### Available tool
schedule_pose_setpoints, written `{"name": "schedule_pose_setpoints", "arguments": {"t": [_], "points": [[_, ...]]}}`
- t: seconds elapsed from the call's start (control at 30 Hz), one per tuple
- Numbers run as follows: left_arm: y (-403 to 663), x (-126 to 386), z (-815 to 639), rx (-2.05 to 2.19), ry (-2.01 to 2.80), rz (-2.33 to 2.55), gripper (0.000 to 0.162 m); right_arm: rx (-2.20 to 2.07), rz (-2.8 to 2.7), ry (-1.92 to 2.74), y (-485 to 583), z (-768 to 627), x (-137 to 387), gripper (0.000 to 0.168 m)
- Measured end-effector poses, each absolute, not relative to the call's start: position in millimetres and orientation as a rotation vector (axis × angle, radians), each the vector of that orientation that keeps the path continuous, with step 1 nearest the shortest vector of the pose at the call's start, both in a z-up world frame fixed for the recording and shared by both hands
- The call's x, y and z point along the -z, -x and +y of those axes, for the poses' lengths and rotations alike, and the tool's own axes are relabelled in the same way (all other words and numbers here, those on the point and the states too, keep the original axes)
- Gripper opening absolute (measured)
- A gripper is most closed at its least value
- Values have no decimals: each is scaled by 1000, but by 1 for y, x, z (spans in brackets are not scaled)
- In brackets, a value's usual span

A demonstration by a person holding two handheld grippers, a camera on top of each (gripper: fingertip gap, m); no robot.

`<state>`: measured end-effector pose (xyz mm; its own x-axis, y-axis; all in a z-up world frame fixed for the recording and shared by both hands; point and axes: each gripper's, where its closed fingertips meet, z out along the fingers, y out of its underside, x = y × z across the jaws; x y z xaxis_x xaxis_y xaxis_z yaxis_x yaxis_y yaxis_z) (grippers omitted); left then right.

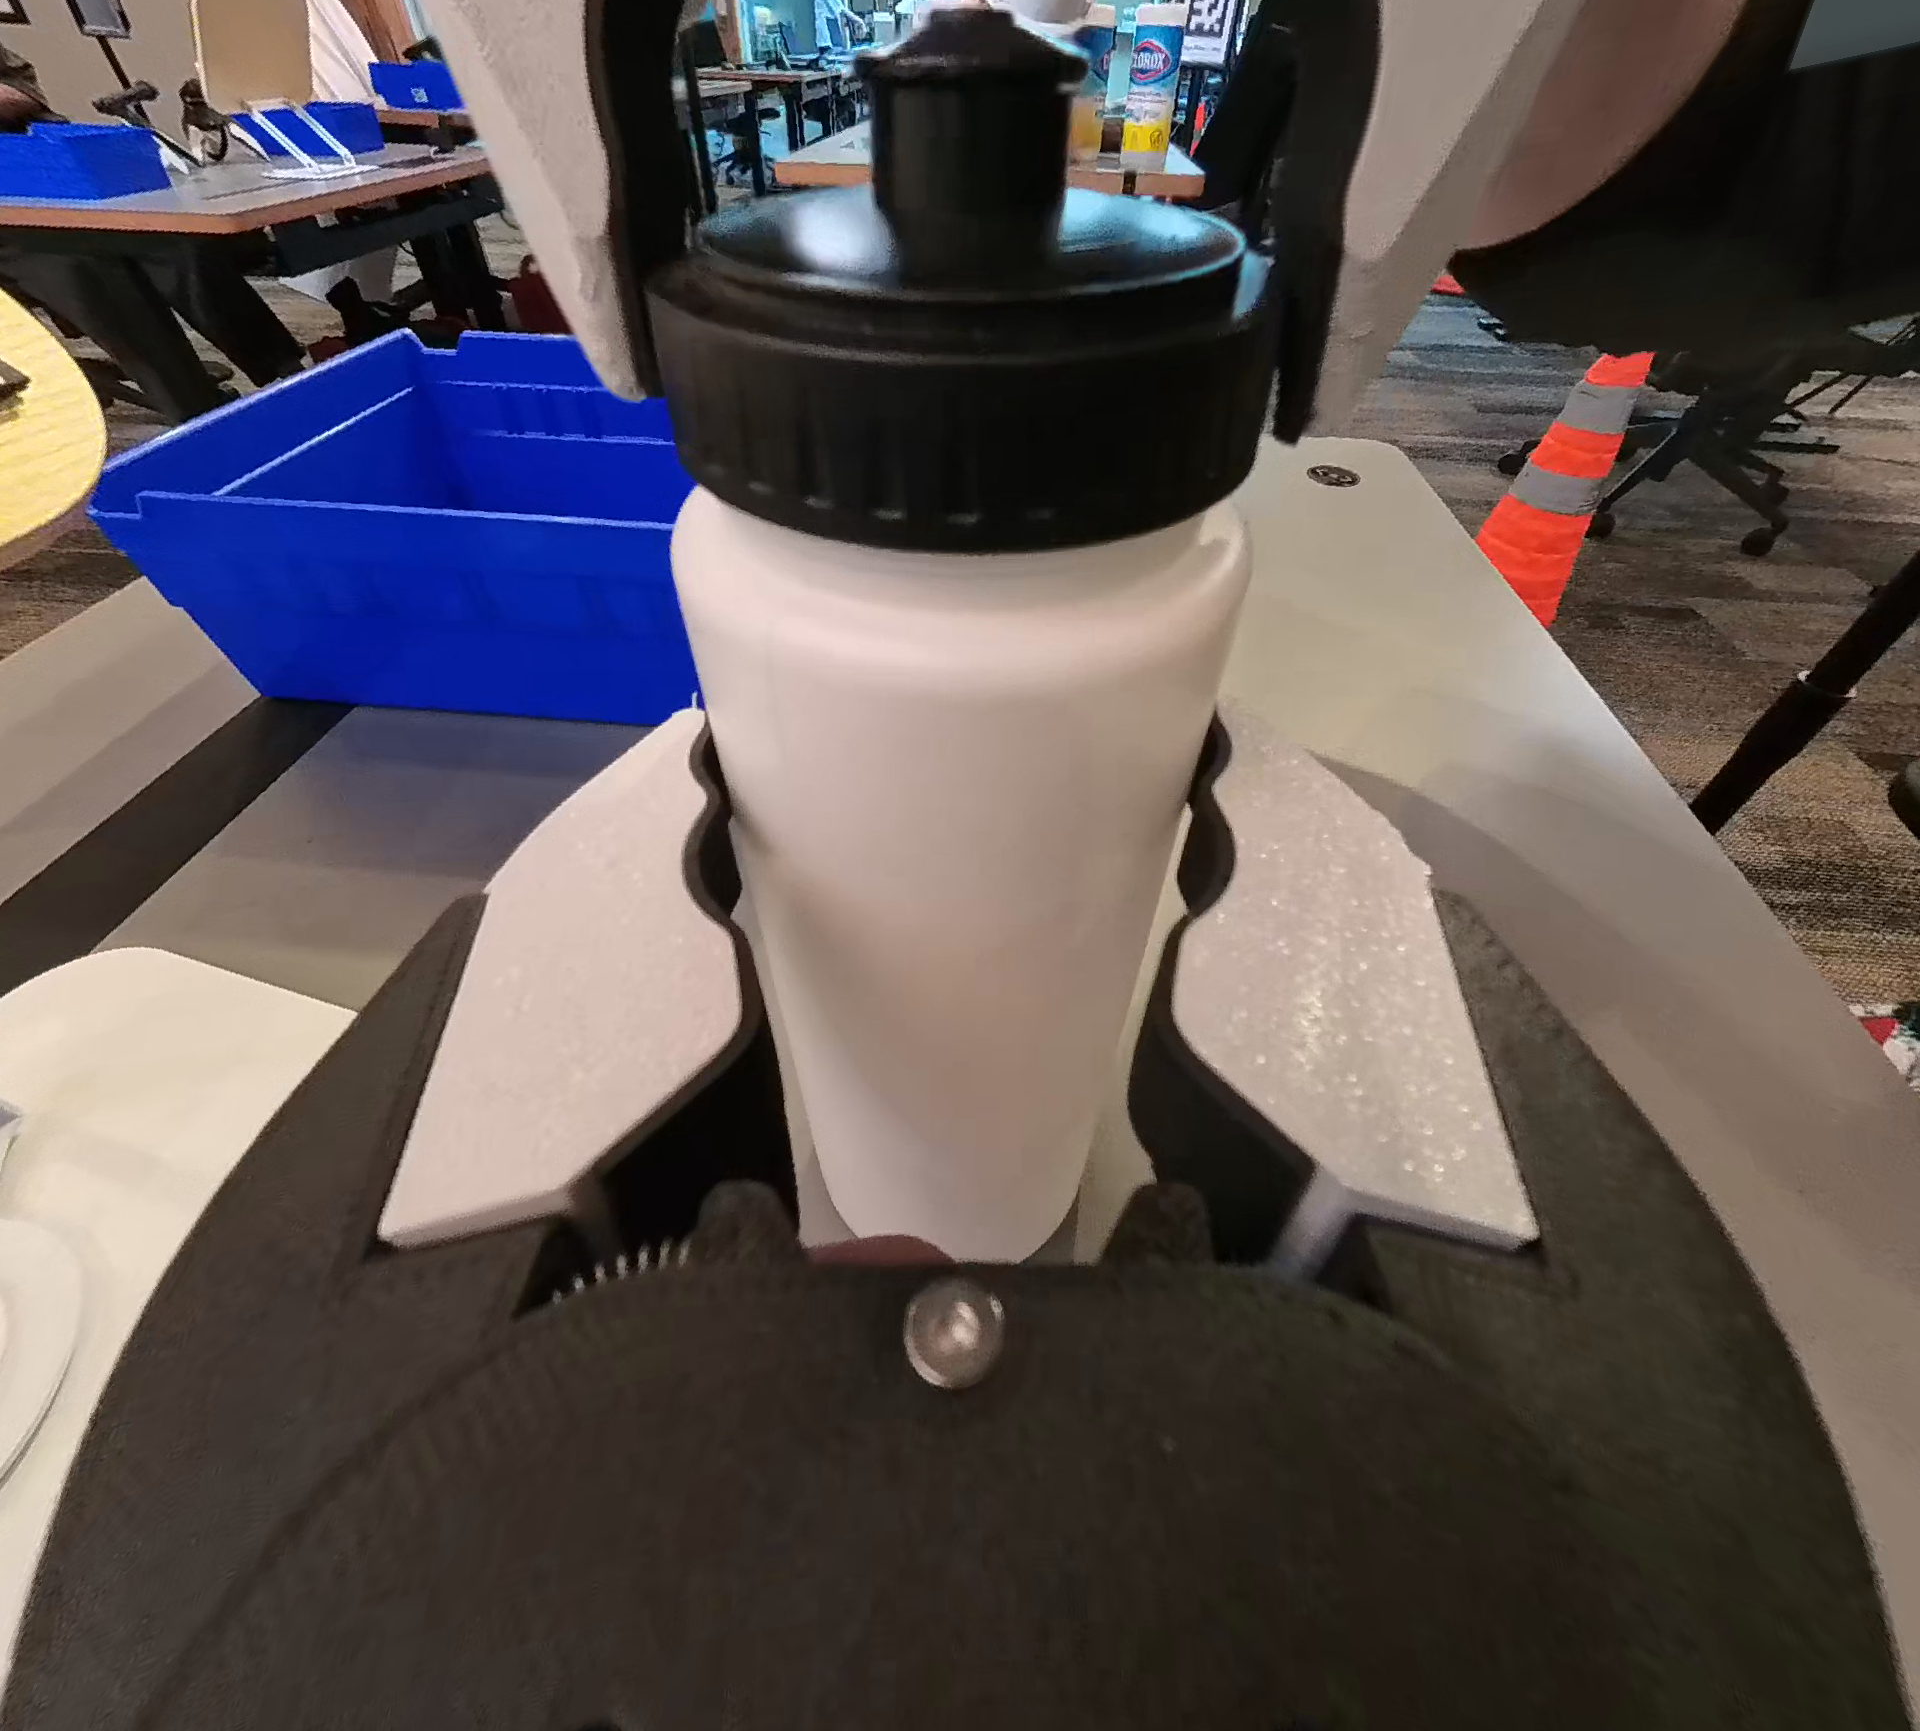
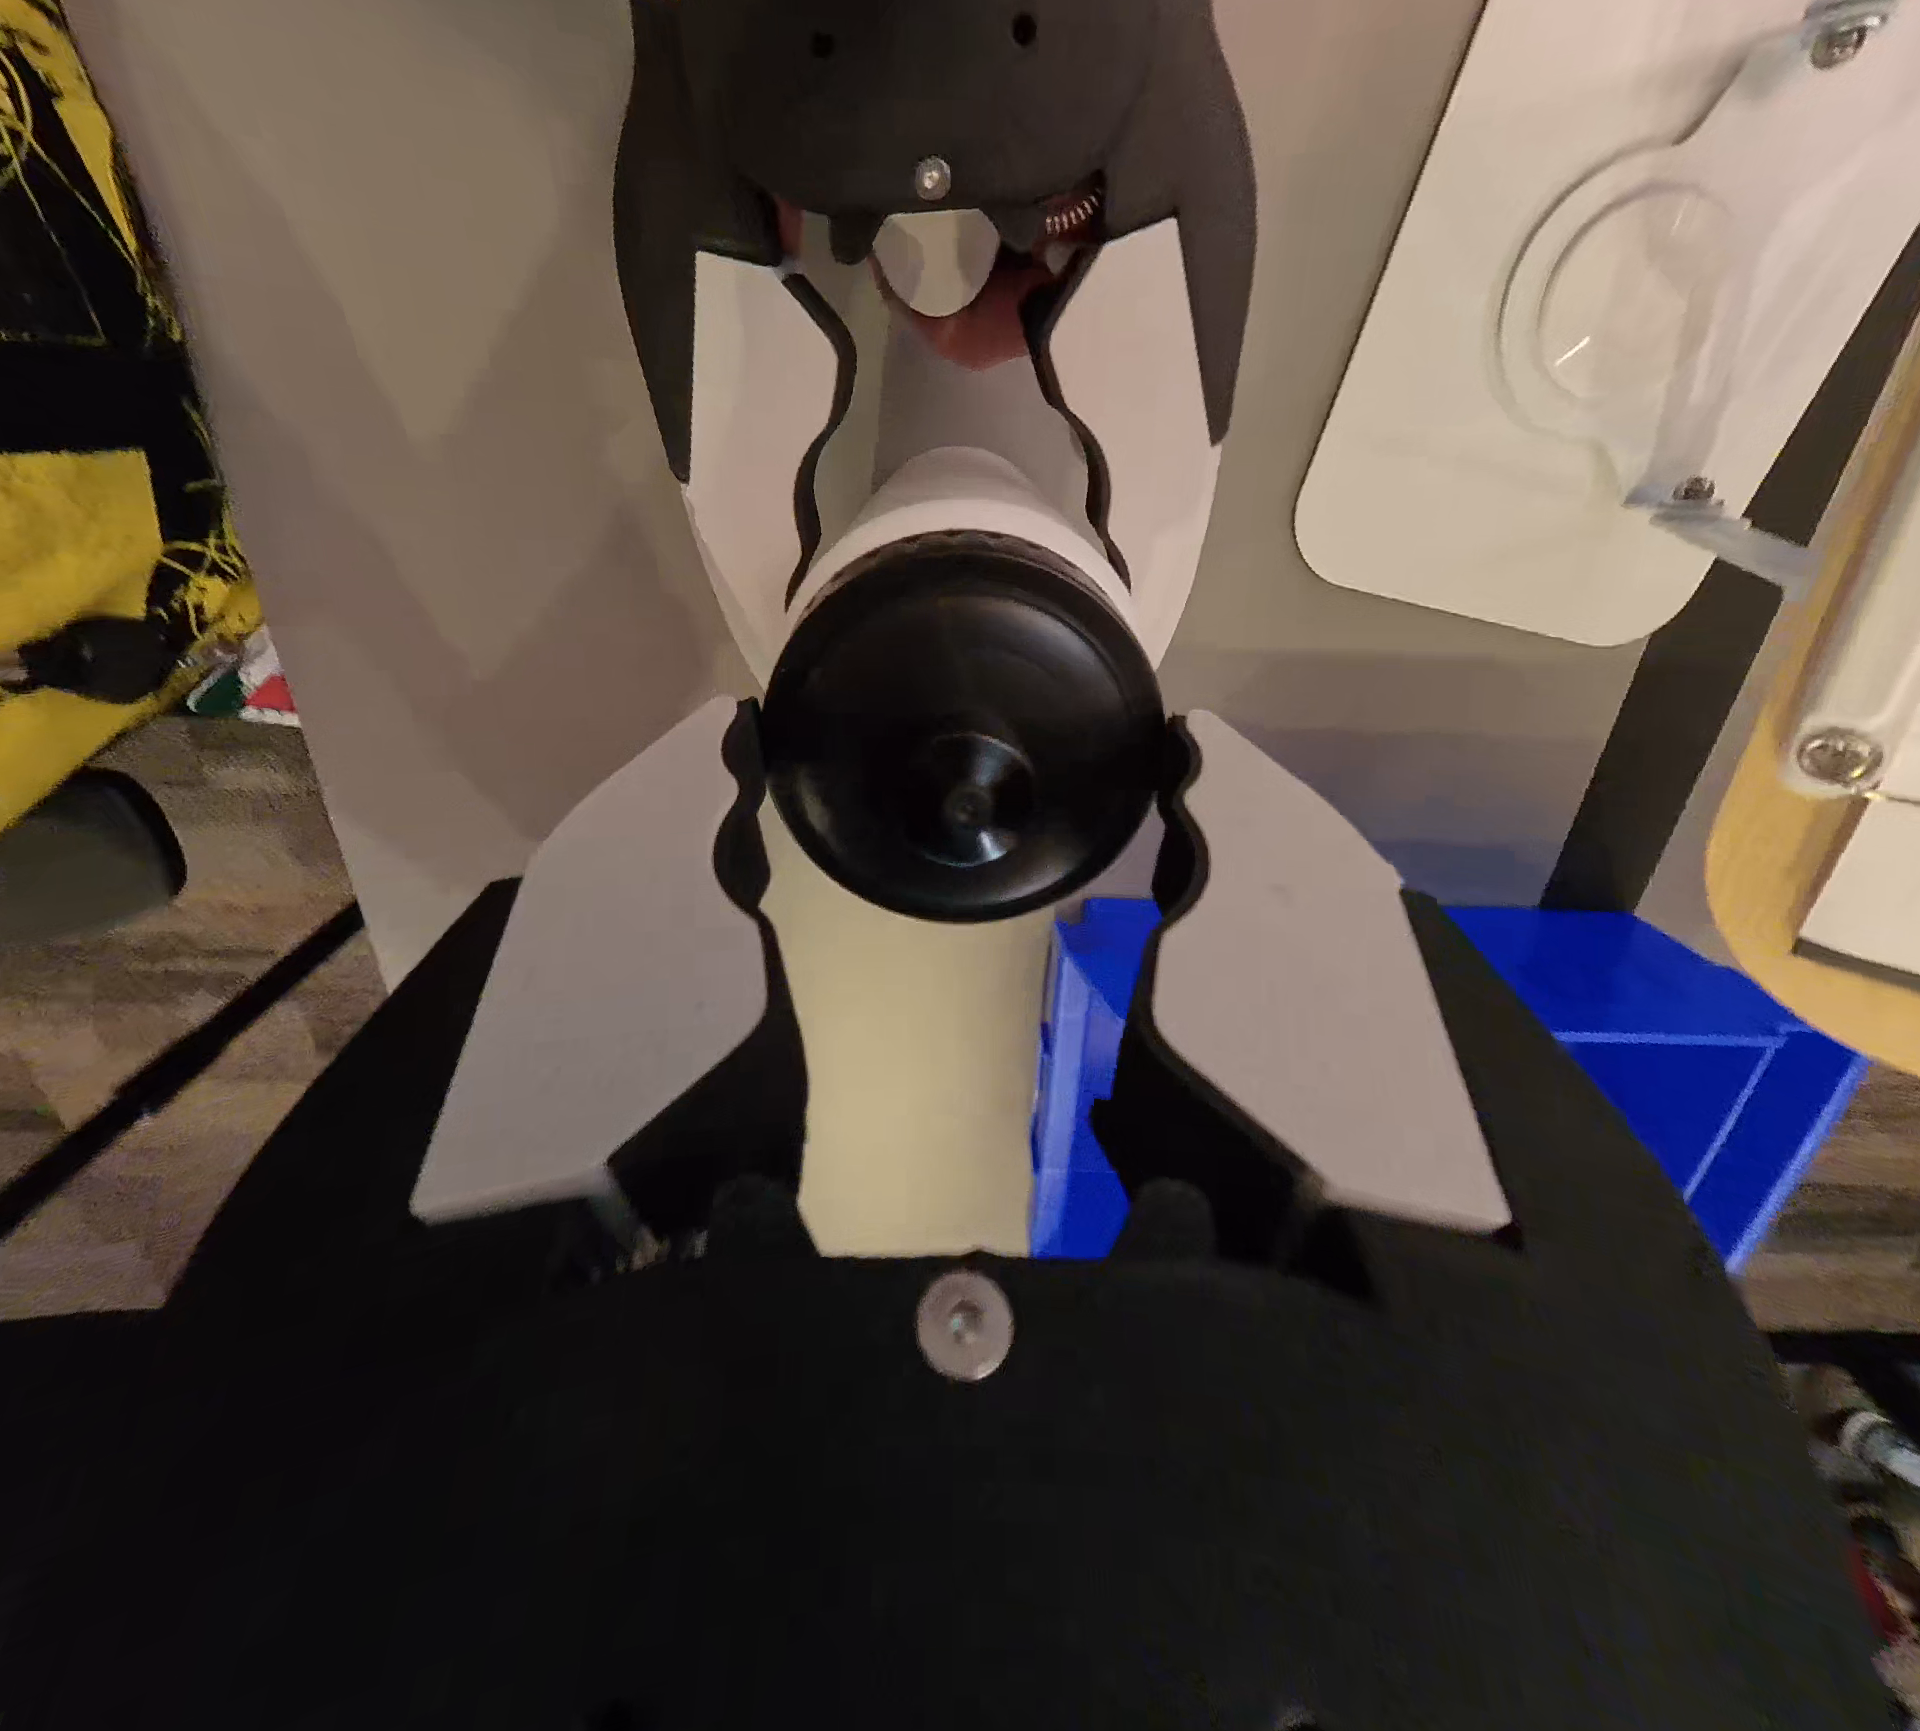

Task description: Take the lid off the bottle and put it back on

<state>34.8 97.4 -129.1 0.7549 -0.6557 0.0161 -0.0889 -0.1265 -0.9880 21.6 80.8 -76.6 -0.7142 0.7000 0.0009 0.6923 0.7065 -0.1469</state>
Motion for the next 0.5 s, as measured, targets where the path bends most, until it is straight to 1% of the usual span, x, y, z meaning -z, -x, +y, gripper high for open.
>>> {"name": "schedule_pose_setpoints", "arguments": {"t": [0.1, 0.3, 0.5], "points": [[-35, 129, 97, 540, 1649, 605, 84, -178, -2852, 1212, -22, 81, 77, 73], [-33, 129, 97, 545, 1647, 599, 84, -204, -2664, 1579, -21, 80, 77, 73], [-35, 129, 97, 533, 1652, 604, 84, -222, -2681, 1545, -23, 81, 77, 73]]}}
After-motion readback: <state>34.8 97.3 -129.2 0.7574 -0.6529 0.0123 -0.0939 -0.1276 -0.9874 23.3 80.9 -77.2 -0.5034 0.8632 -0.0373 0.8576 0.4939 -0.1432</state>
